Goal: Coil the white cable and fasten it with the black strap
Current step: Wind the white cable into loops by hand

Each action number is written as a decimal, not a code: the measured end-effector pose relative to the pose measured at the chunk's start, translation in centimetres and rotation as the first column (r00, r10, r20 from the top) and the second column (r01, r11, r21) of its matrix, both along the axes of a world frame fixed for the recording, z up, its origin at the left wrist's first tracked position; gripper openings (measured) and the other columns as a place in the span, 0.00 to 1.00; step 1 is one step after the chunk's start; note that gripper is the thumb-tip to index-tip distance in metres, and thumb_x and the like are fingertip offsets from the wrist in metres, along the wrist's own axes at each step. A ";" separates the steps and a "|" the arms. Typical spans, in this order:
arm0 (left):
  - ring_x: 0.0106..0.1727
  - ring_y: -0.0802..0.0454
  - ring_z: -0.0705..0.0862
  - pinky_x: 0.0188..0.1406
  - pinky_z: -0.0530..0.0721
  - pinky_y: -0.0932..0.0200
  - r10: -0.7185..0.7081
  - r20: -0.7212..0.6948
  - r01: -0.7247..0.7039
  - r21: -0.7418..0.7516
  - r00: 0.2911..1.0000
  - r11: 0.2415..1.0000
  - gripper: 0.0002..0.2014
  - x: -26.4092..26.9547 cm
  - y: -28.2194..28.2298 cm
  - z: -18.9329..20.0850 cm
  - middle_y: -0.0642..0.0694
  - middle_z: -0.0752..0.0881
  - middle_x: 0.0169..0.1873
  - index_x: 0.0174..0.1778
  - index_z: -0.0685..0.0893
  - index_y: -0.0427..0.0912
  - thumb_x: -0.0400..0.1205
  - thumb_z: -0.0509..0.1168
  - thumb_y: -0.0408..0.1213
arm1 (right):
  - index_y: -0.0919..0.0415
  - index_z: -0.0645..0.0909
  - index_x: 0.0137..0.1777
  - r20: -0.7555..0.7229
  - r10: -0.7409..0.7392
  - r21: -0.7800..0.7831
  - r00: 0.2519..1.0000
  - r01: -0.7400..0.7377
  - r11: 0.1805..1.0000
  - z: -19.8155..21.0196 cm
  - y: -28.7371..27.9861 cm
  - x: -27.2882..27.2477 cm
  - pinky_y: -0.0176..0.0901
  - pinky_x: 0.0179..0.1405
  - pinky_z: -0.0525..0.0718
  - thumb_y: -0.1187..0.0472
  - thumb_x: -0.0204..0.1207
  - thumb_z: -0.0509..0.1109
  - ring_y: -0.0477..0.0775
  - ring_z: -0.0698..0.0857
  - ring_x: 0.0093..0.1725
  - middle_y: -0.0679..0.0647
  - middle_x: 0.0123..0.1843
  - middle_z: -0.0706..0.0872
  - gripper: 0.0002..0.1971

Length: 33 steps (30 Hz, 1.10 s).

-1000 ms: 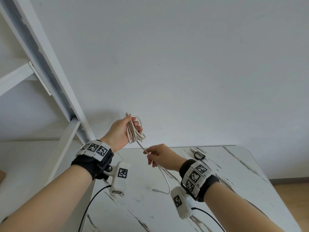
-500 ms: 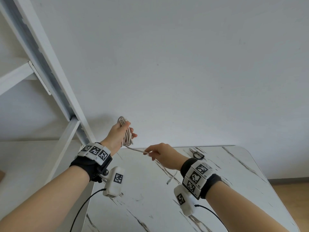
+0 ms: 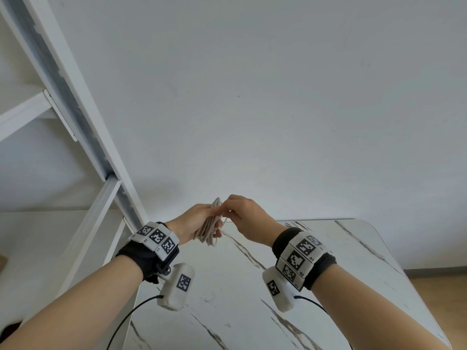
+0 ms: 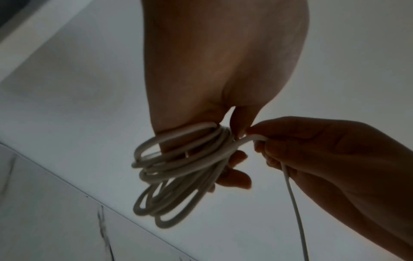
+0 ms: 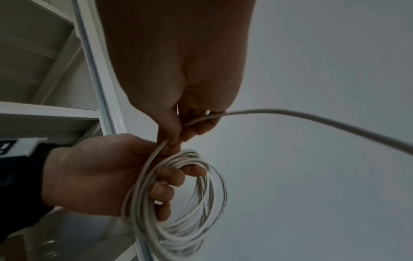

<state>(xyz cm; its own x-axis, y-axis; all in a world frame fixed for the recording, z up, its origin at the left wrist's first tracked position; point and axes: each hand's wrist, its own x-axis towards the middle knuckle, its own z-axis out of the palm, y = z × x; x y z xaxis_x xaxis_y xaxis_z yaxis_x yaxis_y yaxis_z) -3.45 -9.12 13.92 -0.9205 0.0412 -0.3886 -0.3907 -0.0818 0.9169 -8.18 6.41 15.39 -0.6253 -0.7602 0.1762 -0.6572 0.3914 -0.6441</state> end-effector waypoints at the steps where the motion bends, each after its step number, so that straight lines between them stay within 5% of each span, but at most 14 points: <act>1: 0.26 0.46 0.81 0.31 0.83 0.57 -0.016 0.013 0.016 0.009 1.000 1.000 0.15 0.1 -0.1 0.0 0.41 0.80 0.26 0.39 0.78 0.34 0.85 0.58 0.41 | 0.64 0.85 0.55 0.021 -0.009 -0.020 1.000 0.009 1.000 0.1 0.1 0.0 0.33 0.53 0.77 0.71 0.79 0.63 0.55 0.85 0.53 0.59 0.53 0.87 0.11; 6: 0.25 0.46 0.79 0.29 0.80 0.56 -0.067 0.109 0.060 0.065 0.992 0.996 0.16 0.4 -0.4 0.1 0.41 0.79 0.26 0.44 0.81 0.33 0.86 0.52 0.39 | 0.64 0.84 0.51 0.066 -0.072 -0.056 0.995 0.075 0.996 0.7 0.8 -0.6 0.47 0.57 0.84 0.66 0.76 0.69 0.54 0.87 0.52 0.57 0.50 0.90 0.06; 12: 0.24 0.47 0.76 0.26 0.78 0.60 -0.177 0.160 0.172 0.044 0.971 0.984 0.28 0.7 -0.6 0.9 0.44 0.75 0.26 0.48 0.83 0.36 0.84 0.50 0.59 | 0.62 0.87 0.49 0.102 -0.128 -0.064 0.986 0.135 0.989 1.0 1.7 -1.3 0.38 0.55 0.83 0.63 0.75 0.71 0.50 0.86 0.49 0.55 0.49 0.90 0.06; 17: 0.22 0.49 0.71 0.24 0.71 0.62 -0.201 0.094 0.208 -0.061 0.975 0.976 0.24 1.1 -0.1 1.8 0.46 0.70 0.21 0.35 0.88 0.43 0.84 0.54 0.53 | 0.62 0.88 0.49 0.133 -0.170 -0.048 0.976 0.178 0.983 0.7 2.0 -1.7 0.37 0.53 0.81 0.62 0.75 0.71 0.51 0.86 0.49 0.55 0.49 0.91 0.06; 24: 0.17 0.53 0.68 0.35 0.72 0.55 -0.209 0.069 0.204 0.073 0.975 0.976 0.21 0.8 -0.7 1.9 0.51 0.65 0.15 0.46 0.86 0.37 0.85 0.54 0.48 | 0.61 0.88 0.50 0.172 -0.213 -0.064 0.962 0.227 0.972 0.1 2.3 -1.9 0.44 0.55 0.83 0.59 0.76 0.70 0.53 0.87 0.49 0.56 0.48 0.91 0.08; 28: 0.15 0.54 0.65 0.37 0.77 0.54 -0.149 0.043 0.143 0.119 0.988 0.982 0.21 0.7 -0.8 2.2 0.52 0.64 0.14 0.44 0.83 0.36 0.86 0.50 0.46 | 0.60 0.88 0.48 0.245 -0.284 -0.059 0.927 0.307 0.950 -0.5 2.7 -2.2 0.46 0.52 0.85 0.61 0.76 0.70 0.54 0.88 0.45 0.57 0.42 0.91 0.07; 33: 0.14 0.55 0.64 0.33 0.81 0.57 -0.098 0.014 0.093 0.191 0.995 0.977 0.19 0.5 -0.6 2.4 0.52 0.63 0.14 0.41 0.80 0.37 0.85 0.49 0.45 | 0.66 0.88 0.47 0.348 -0.307 -0.109 0.886 0.363 0.925 -1.1 2.8 -2.1 0.28 0.39 0.80 0.67 0.76 0.70 0.34 0.84 0.30 0.45 0.31 0.86 0.06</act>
